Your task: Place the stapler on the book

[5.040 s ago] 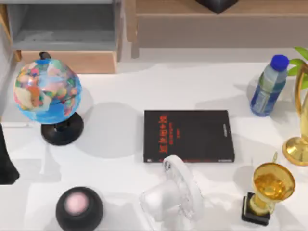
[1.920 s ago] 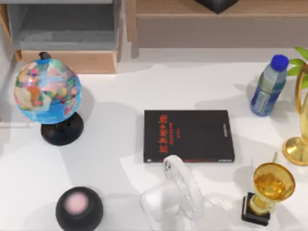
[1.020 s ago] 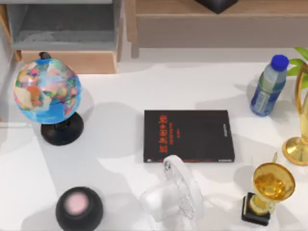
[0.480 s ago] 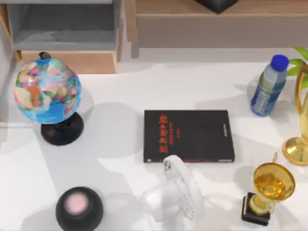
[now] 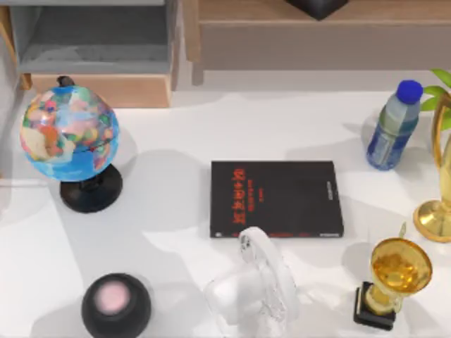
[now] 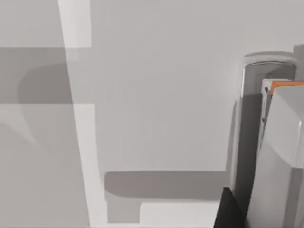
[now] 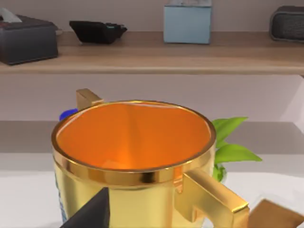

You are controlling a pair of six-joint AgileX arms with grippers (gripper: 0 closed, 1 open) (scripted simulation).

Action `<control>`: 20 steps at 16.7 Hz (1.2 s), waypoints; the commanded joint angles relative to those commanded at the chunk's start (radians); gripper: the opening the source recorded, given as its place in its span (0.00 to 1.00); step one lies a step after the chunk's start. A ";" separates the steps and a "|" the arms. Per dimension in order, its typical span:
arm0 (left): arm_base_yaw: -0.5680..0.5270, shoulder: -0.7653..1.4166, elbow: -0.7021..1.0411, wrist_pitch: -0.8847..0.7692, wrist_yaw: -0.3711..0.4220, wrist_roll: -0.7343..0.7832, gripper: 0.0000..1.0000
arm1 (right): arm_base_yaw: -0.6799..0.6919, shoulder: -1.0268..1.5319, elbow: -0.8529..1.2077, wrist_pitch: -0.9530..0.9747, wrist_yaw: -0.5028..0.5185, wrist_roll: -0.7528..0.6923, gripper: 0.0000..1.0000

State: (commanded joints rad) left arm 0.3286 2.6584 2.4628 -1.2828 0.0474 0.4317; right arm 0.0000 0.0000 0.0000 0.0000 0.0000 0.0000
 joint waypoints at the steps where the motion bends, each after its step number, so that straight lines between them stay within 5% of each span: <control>1: 0.000 0.000 0.000 0.000 0.000 0.000 0.00 | 0.000 0.000 0.000 0.000 0.000 0.000 1.00; 7: 0.008 -0.025 0.004 -0.019 0.000 -0.022 0.00 | 0.000 0.000 0.000 0.000 0.000 0.000 1.00; 12: -0.008 -0.169 -0.004 -0.090 -0.014 -0.180 0.00 | 0.000 0.000 0.000 0.000 0.000 0.000 1.00; 20: -0.302 -0.426 0.002 -0.139 -0.057 -0.561 0.00 | 0.000 0.000 0.000 0.000 0.000 0.000 1.00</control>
State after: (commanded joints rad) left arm 0.0267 2.2322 2.4646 -1.4220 -0.0100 -0.1295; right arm 0.0000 0.0000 0.0000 0.0000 0.0000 0.0000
